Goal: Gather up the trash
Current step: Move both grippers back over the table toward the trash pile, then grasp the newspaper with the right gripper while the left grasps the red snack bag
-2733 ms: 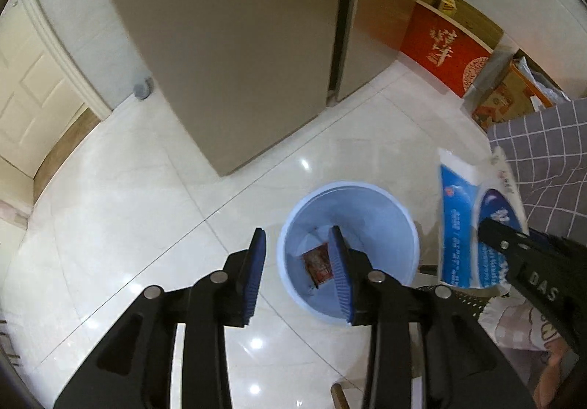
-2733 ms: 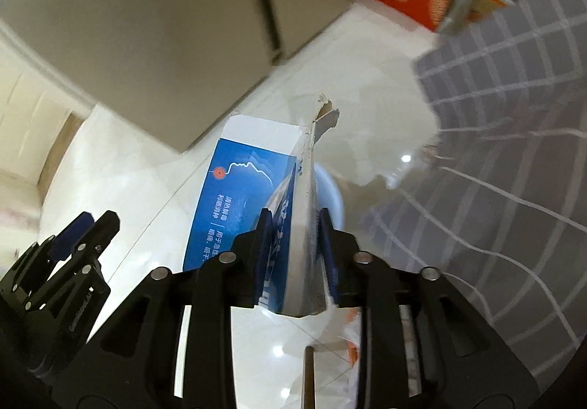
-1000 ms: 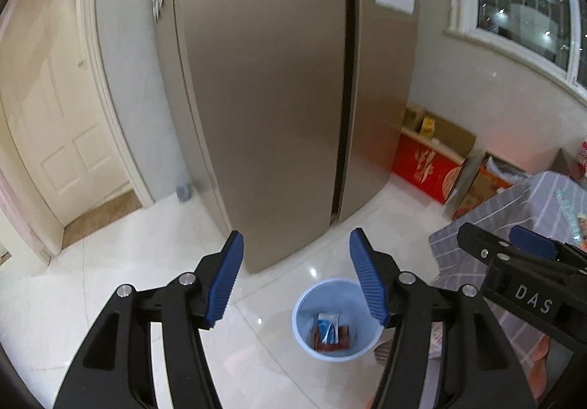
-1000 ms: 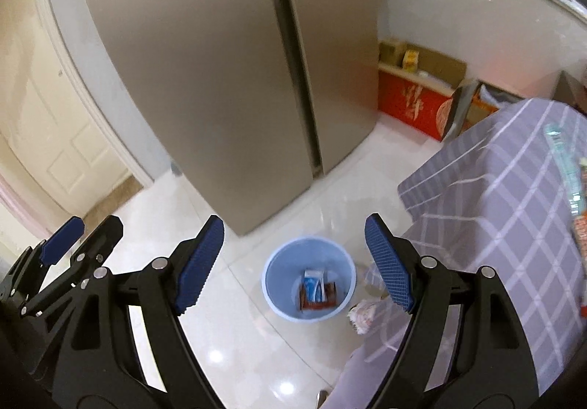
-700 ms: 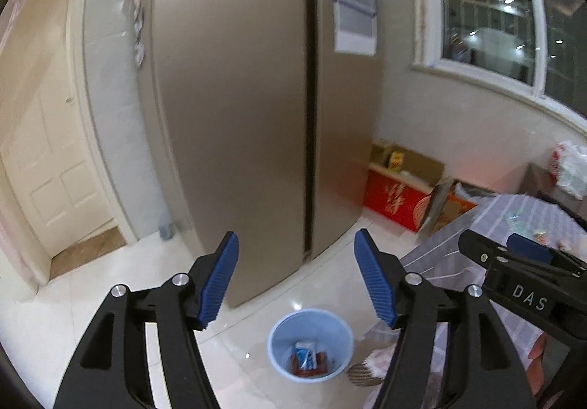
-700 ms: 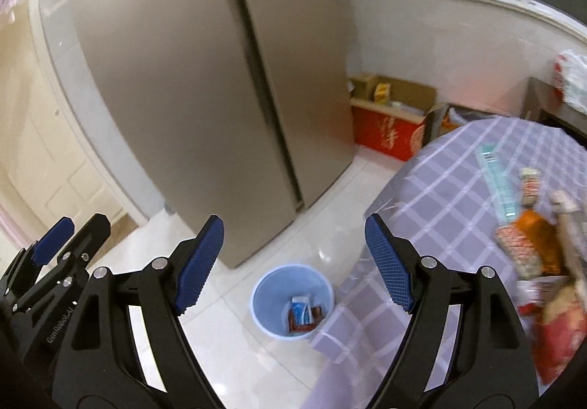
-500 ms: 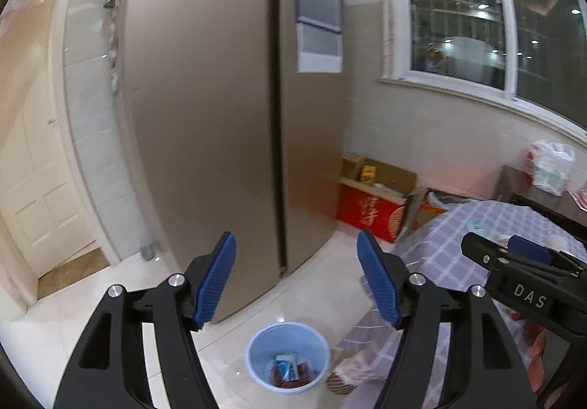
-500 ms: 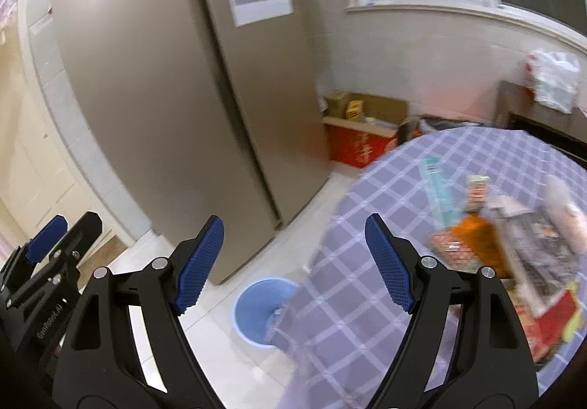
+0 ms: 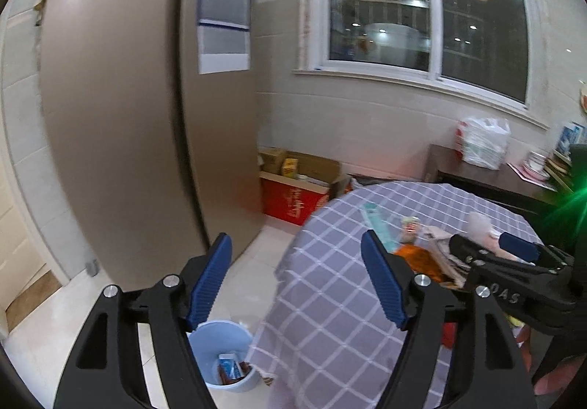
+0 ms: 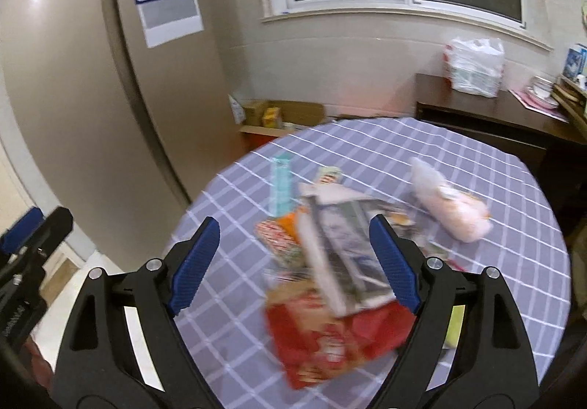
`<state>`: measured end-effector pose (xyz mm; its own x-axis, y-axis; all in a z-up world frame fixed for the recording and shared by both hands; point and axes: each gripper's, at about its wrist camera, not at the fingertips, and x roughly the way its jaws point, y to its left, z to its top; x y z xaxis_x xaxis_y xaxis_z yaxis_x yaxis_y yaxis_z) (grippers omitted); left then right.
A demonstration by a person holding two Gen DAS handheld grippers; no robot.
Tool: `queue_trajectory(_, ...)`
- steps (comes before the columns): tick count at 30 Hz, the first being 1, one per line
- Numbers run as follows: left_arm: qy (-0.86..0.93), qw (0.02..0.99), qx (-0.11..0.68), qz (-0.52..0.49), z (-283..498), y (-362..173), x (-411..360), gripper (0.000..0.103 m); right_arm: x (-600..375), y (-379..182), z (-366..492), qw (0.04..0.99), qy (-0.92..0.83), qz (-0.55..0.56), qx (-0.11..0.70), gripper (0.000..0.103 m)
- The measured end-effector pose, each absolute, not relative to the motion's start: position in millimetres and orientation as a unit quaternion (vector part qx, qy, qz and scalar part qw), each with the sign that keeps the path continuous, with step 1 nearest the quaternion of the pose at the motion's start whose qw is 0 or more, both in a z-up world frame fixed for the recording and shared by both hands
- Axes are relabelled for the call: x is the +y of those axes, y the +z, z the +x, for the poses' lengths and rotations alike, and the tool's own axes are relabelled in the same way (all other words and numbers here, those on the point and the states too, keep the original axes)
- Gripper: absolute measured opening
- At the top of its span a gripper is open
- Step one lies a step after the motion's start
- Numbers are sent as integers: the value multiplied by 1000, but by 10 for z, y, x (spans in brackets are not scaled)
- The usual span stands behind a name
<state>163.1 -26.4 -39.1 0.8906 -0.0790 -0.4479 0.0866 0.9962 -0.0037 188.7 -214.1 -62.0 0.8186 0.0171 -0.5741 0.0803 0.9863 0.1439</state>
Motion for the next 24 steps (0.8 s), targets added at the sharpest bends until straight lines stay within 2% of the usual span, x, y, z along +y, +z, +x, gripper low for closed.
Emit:
queue_trajectory(7, -82, 964, 252, 16, 1622, -558, -596, 74, -2365, -821, 1889, 941, -35, 43, 333, 89)
queue_trajectory(12, -97, 958, 271, 22, 1679, -686, -744, 75, -2412, -991, 1940, 931, -39, 20, 362, 89)
queue_trajectory(24, -98, 935, 340, 7, 1998, -1102, -702, 76, -2249, -1077, 2146, 921, -45, -34, 386, 93)
